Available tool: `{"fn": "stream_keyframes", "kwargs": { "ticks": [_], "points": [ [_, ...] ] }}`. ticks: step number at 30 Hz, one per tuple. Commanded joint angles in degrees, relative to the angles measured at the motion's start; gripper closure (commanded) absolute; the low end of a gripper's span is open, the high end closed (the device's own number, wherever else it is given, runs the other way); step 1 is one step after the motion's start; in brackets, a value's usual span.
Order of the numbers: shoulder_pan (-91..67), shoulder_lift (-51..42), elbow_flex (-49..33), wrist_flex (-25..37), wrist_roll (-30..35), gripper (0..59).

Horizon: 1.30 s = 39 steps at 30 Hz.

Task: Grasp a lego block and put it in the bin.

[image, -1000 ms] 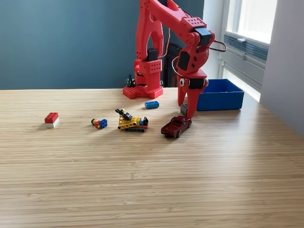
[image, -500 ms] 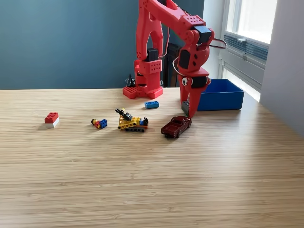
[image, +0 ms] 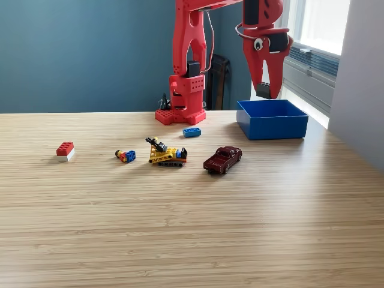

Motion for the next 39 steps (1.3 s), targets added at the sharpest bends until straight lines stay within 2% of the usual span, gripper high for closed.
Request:
{"fn": "stream_keyframes", "kwargs": {
  "ticks": [1, 10, 17, 27, 32, 34, 37, 39],
  "points": [
    [-7.2, 2.8, -3.0, 1.8, 0.1, 58.5],
    [-21.4, 2.8, 3.1, 1.8, 0.4, 58.5],
    [-22.1, 2.2, 5.6, 1.5, -1.1, 58.5],
    [-23.0, -11.0, 4.2, 1.4, -0.9, 58.5],
    [-24.2, -14.2, 3.1, 1.4, -1.4, 58.2],
    [-24.4, -14.7, 2.7, 1.6, -1.9, 53.0],
    [-24.7, -14.7, 2.5, 1.7, -2.9, 36.3],
    [-24.9, -14.6, 2.4, 1.8, -3.2, 31.7]
  ]
}}
